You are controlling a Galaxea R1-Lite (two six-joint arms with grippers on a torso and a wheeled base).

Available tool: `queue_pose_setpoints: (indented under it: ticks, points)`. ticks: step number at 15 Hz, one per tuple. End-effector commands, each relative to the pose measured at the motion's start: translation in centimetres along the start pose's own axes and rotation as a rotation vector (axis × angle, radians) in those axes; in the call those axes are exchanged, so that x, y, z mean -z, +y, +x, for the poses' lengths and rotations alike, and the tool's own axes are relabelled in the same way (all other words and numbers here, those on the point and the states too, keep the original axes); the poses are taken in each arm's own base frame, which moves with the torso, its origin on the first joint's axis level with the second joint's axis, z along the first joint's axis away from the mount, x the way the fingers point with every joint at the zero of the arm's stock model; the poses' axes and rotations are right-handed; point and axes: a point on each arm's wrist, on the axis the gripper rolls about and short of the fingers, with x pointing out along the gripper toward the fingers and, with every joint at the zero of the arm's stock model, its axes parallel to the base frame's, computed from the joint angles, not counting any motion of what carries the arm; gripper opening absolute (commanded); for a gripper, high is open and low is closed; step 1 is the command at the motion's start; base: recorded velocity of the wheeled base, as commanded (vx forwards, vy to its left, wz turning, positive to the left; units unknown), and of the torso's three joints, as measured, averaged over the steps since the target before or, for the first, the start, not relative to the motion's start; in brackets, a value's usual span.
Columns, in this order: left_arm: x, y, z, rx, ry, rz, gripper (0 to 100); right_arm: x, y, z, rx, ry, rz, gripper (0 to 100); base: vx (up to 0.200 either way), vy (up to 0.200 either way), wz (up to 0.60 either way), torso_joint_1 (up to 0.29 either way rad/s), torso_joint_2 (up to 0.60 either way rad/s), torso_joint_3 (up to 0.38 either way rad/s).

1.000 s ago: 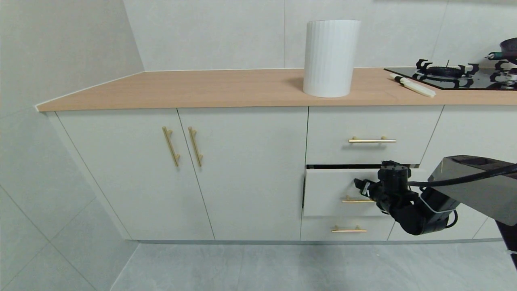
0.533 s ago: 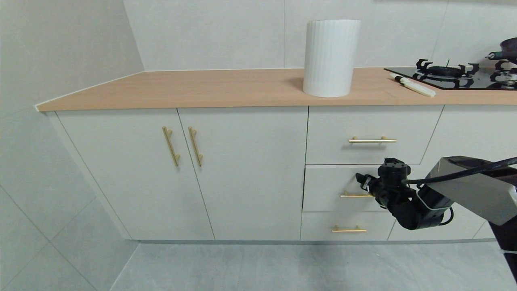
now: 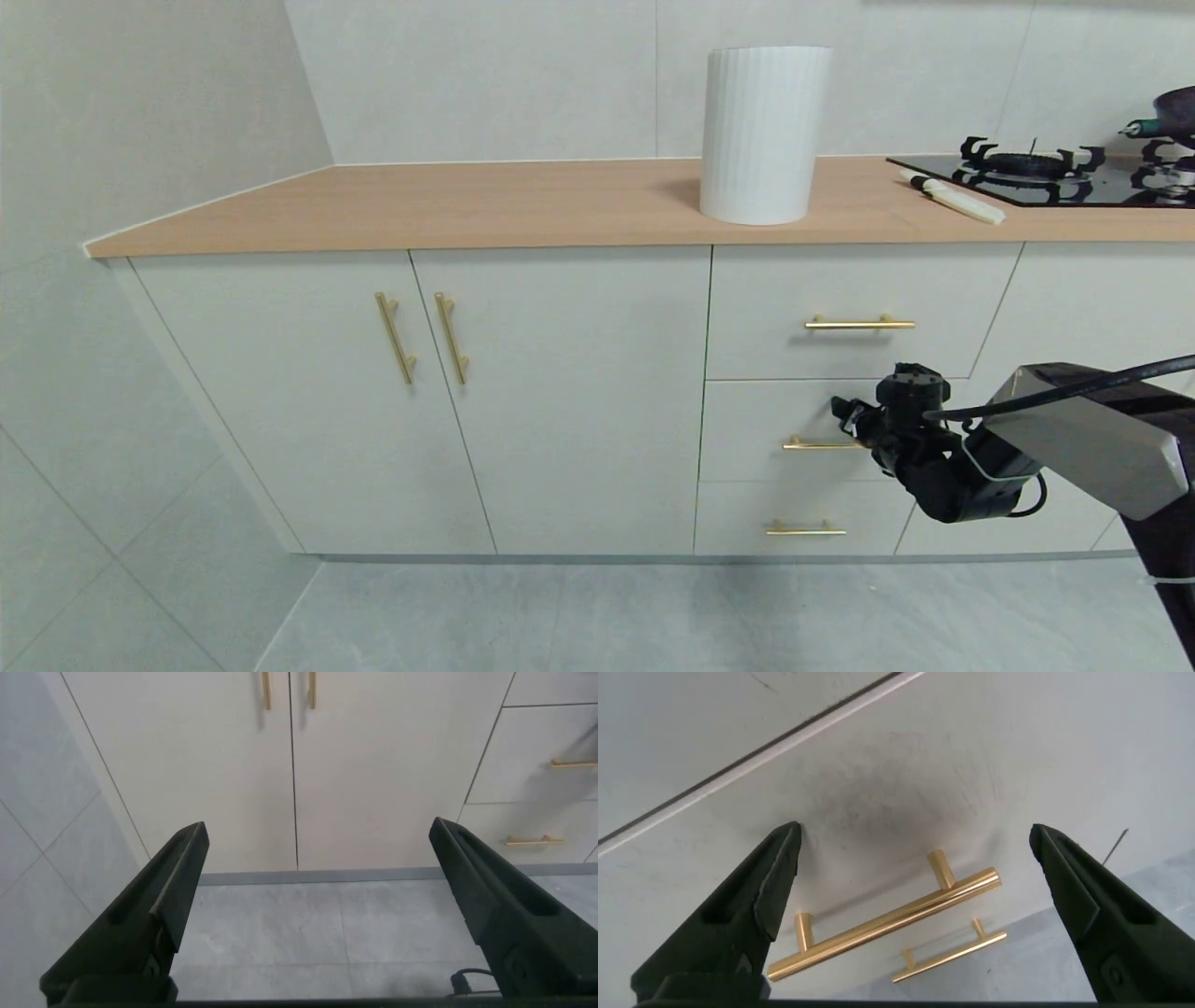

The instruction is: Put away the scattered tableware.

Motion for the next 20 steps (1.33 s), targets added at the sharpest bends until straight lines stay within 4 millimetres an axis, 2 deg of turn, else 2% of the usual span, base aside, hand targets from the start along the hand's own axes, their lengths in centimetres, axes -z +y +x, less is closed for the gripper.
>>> queue_pose_setpoints:
  ticks: [1, 4, 6, 9, 11, 13, 14, 16, 19, 20]
  points:
    - [0.0, 0.0, 0.0, 0.0, 0.002, 0.0, 100, 0.0, 0.0, 0.0, 0.0, -0.006, 0.002, 100, 0.0, 0.0, 0.0, 0.0, 0.0, 0.0]
    - [0.0, 0.0, 0.0, 0.0, 0.002, 0.0, 100, -0.7, 0.3, -0.7, -0.002, -0.009, 0.001, 100, 0.0, 0.0, 0.0, 0.0, 0.0, 0.0]
    - [0.0, 0.0, 0.0, 0.0, 0.002, -0.002, 100, -2.0, 0.5, -2.8, -0.013, 0.002, -0.002, 100, 0.0, 0.0, 0.0, 0.0, 0.0, 0.0]
    - [0.0, 0.0, 0.0, 0.0, 0.002, 0.0, 100, -7.0, 1.8, -11.3, -0.083, -0.024, -0.018, 100, 0.0, 0.0, 0.0, 0.0, 0.0, 0.0]
    - [0.0, 0.0, 0.0, 0.0, 0.001, 0.0, 100, -10.6, 1.4, -18.5, -0.13, -0.054, -0.088, 100, 0.0, 0.0, 0.0, 0.0, 0.0, 0.0]
    - [0.0, 0.0, 0.0, 0.0, 0.002, 0.0, 100, -12.0, 1.1, -23.9, -0.158, -0.061, -0.135, 100, 0.0, 0.0, 0.0, 0.0, 0.0, 0.0]
    - [0.0, 0.0, 0.0, 0.0, 0.002, 0.0, 100, -13.1, 0.3, -27.3, -0.167, -0.107, -0.173, 100, 0.0, 0.0, 0.0, 0.0, 0.0, 0.0]
    - [0.0, 0.0, 0.0, 0.0, 0.001, 0.0, 100, -14.4, -1.9, -32.7, -0.143, -0.222, -0.226, 100, 0.0, 0.0, 0.0, 0.0, 0.0, 0.0]
    - [0.0, 0.0, 0.0, 0.0, 0.002, 0.0, 100, -13.4, -5.9, -39.3, -0.085, -0.308, -0.275, 100, 0.0, 0.0, 0.0, 0.0, 0.0, 0.0]
    - [0.0, 0.0, 0.0, 0.0, 0.002, 0.0, 100, -13.4, -5.9, -39.3, -0.085, -0.308, -0.275, 100, 0.0, 0.0, 0.0, 0.0, 0.0, 0.0]
